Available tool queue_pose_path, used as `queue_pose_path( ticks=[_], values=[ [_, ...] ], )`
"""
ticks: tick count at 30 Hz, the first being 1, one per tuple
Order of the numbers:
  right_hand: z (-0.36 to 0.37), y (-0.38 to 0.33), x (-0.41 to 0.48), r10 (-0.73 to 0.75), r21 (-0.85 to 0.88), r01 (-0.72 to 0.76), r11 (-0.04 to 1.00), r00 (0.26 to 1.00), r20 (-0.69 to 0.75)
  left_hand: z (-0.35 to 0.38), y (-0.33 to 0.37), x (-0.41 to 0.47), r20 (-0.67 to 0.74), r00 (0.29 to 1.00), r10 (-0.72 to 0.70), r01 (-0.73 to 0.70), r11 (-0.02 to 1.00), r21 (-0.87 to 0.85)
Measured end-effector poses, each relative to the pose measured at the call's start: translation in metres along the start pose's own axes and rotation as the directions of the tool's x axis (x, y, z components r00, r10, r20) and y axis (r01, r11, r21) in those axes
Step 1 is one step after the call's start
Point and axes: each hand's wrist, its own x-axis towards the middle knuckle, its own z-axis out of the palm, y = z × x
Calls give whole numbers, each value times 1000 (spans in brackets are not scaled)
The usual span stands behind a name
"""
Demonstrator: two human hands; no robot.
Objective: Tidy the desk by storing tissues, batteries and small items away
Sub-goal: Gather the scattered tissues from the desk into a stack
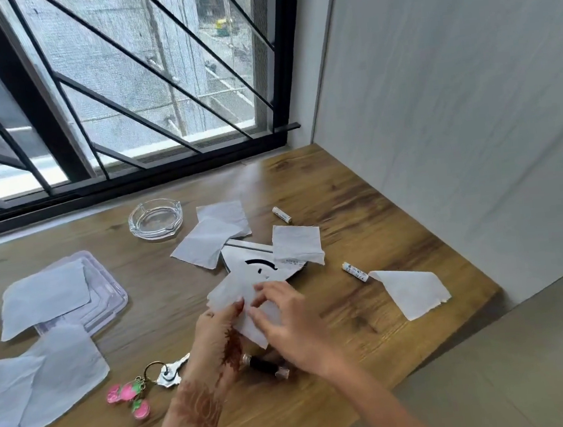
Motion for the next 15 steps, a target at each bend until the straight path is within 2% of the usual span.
queue_pose_path(
  ticks=[4, 9, 15],
  values=[
    [-33, 38, -4, 103, -41, -109, 993, 987, -124, 7, 2, 1, -96, 995, 22, -20, 1000, 21],
    [-85, 105, -26, 197, -183, -258, 949, 936, -293, 11, 5, 4, -59, 998, 21, -20, 1000, 11],
    [-130, 160, -64, 307, -385, -389, 837, 916, -258, 14, 2, 11, -35, 999, 11, -10, 999, 32]
  ],
)
